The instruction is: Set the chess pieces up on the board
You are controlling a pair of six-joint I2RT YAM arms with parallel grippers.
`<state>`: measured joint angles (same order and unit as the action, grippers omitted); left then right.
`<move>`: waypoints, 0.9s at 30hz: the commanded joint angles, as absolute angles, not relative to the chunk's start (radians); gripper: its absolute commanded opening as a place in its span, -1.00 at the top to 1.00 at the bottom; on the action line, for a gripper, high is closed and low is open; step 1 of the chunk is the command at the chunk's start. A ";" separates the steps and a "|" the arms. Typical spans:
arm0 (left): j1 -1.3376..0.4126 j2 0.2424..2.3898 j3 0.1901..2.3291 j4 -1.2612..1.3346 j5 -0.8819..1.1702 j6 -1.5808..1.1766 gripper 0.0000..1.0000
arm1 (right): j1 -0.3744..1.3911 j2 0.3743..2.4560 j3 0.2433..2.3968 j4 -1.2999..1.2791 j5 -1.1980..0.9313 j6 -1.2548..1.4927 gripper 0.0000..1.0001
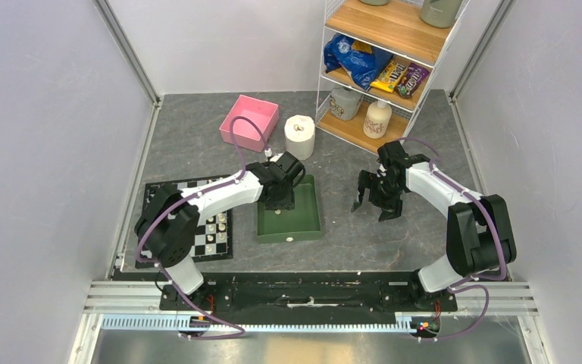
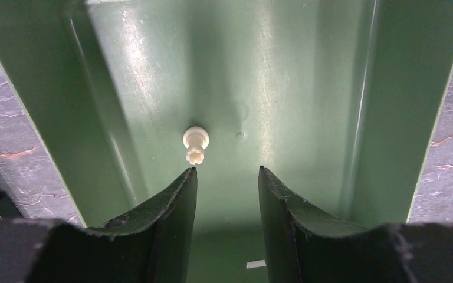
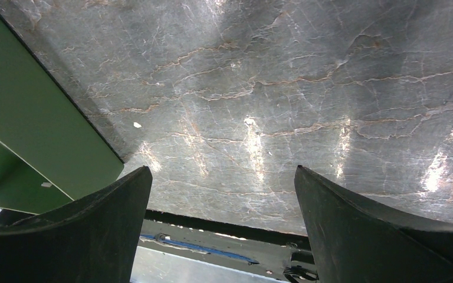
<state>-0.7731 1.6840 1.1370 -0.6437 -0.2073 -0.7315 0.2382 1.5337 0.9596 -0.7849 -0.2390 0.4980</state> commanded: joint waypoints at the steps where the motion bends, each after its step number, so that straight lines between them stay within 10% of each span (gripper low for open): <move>1: -0.776 1.688 1.179 -0.617 -0.246 -0.701 -0.01 | 0.235 1.526 0.968 -0.787 -0.239 0.479 -0.98; 27: -0.752 1.730 1.171 -0.623 -0.291 -0.719 0.15 | 0.235 1.532 0.962 -0.785 -0.241 0.471 -0.98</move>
